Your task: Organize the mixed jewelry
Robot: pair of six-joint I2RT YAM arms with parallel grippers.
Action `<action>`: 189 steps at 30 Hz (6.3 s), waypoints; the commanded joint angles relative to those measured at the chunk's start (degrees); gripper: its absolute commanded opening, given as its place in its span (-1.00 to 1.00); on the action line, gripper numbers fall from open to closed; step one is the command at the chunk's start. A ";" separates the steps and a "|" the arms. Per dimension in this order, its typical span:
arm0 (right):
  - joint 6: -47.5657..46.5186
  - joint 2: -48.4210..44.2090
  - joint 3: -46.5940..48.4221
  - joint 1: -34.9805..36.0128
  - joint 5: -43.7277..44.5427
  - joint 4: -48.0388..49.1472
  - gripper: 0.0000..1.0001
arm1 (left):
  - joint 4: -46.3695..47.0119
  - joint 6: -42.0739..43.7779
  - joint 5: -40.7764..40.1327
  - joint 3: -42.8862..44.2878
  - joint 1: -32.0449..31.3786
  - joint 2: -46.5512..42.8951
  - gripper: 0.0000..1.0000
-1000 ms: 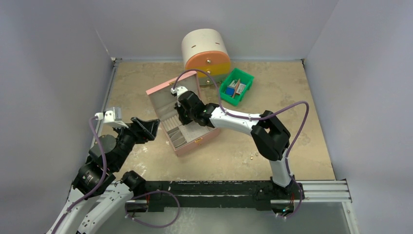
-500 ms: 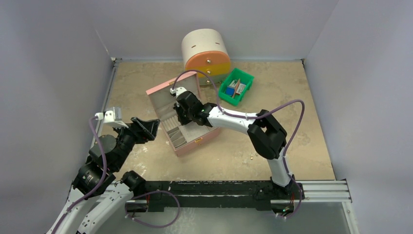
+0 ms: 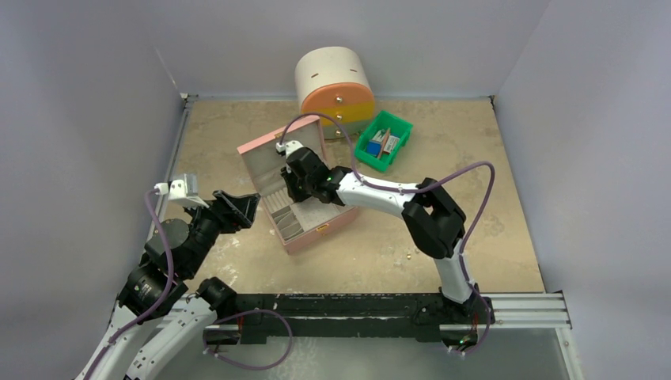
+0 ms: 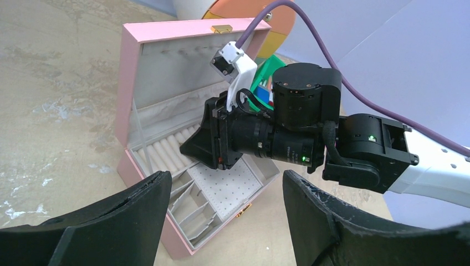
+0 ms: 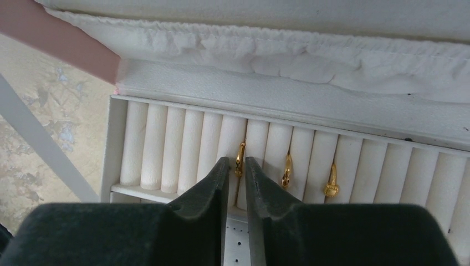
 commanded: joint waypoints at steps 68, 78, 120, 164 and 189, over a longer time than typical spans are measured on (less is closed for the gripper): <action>49.29 -59.17 -56.84 -3.26 24.80 -36.40 -0.43 | 2.48 1.02 3.41 -0.23 1.08 2.77 0.47; 54.26 -53.33 -55.43 -3.32 26.84 -39.05 -0.44 | 2.41 1.14 3.76 -0.23 1.08 2.68 0.47; 42.08 -62.72 -58.65 -6.95 18.78 -24.16 -1.00 | 2.08 0.97 4.59 0.41 1.08 2.95 0.47; 52.94 -48.72 -38.23 -5.50 -43.29 38.54 -1.00 | 27.39 -2.84 50.84 1.17 1.12 18.24 0.20; 55.54 -51.97 -43.24 -5.50 -41.38 44.28 -1.00 | 28.72 -6.23 51.27 1.08 1.14 14.79 -0.17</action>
